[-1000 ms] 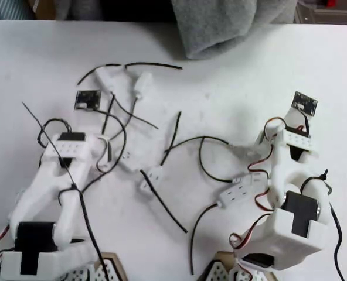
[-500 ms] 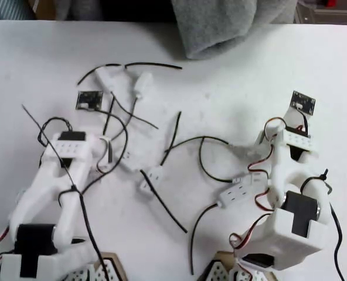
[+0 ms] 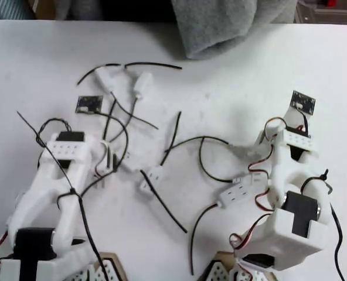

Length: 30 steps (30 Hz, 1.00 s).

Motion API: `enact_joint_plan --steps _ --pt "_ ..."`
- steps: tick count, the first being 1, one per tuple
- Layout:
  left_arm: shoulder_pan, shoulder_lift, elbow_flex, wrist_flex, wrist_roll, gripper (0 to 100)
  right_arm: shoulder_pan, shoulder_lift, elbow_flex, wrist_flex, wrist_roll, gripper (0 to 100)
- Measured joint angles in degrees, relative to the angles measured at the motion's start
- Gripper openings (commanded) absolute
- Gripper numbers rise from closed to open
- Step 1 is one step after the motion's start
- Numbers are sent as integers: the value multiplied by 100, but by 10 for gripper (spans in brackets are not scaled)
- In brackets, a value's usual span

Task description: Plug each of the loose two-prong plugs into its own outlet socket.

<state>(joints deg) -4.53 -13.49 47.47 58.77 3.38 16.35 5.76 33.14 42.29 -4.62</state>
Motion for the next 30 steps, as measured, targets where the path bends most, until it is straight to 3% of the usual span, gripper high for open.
enact_joint_plan --steps 8,15,30 --pt "-343 0 0 26 -26 229 0 0 0 0 0 341" --pt "-659 0 0 97 -642 229 0 0 0 0 0 341" --pt "-1134 -334 -70 299 -738 229 0 0 0 0 0 341"
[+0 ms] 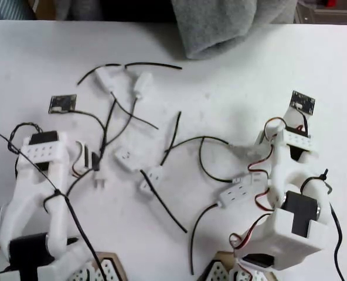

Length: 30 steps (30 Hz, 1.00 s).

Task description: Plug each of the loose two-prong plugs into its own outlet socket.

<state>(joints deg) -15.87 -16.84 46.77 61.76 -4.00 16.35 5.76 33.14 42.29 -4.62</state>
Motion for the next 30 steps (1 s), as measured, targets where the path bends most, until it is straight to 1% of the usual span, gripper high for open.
enact_joint_plan --steps 5,9,15,19,28,30 --pt "167 0 193 -308 -176 229 0 0 0 0 0 341" --pt "316 0 255 -343 -185 229 0 0 0 0 0 341" --pt "325 0 396 -396 -185 229 0 0 0 0 0 341" --pt "325 202 360 -396 44 229 0 0 0 0 0 341" --pt "360 1556 -844 255 97 229 0 0 0 0 0 341" --pt "422 1837 -1099 387 105 208 0 0 0 0 0 341"
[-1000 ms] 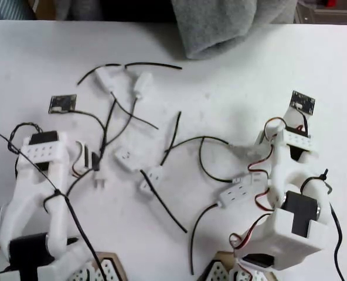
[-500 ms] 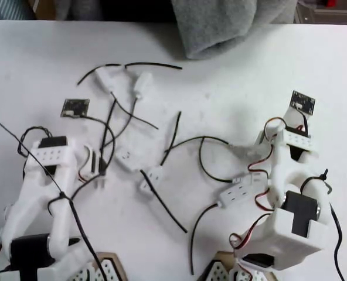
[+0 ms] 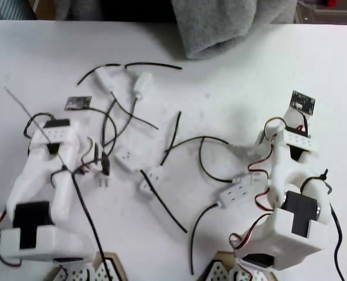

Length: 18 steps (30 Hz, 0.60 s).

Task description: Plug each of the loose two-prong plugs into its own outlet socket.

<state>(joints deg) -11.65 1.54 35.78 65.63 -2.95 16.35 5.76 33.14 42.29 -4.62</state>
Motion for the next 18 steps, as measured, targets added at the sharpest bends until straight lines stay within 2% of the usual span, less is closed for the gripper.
enact_joint_plan --steps 6,18 --pt "457 404 -255 97 0 78 0 0 0 0 0 341" --pt "580 404 -264 70 9 61 0 0 0 0 0 341"
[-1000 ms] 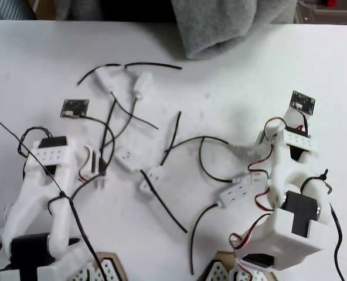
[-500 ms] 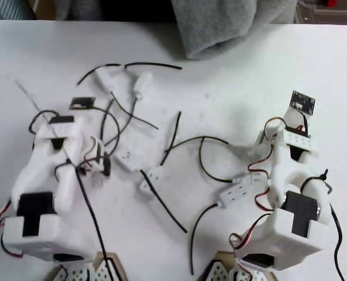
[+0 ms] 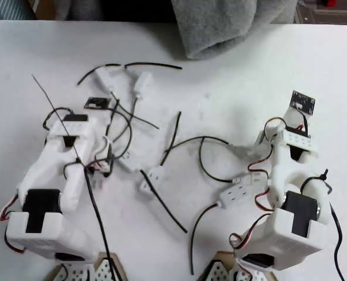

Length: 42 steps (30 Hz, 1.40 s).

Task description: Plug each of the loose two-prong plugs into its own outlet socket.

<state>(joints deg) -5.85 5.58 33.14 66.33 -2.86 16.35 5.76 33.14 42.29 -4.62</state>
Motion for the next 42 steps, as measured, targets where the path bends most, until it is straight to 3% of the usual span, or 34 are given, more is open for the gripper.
enact_joint_plan --steps 3,17,23,29,36,42 --pt "0 0 0 0 0 20 0 0 0 0 0 341" --pt "0 0 0 229 -457 29 0 0 0 0 0 341" --pt "0 0 0 343 -703 113 0 0 0 0 0 341" --pt "-18 0 0 378 -747 19 0 0 0 0 0 341" --pt "-9 18 0 378 -747 24 0 0 0 0 0 341" --pt "642 18 -158 510 -747 24 0 0 0 0 0 341"
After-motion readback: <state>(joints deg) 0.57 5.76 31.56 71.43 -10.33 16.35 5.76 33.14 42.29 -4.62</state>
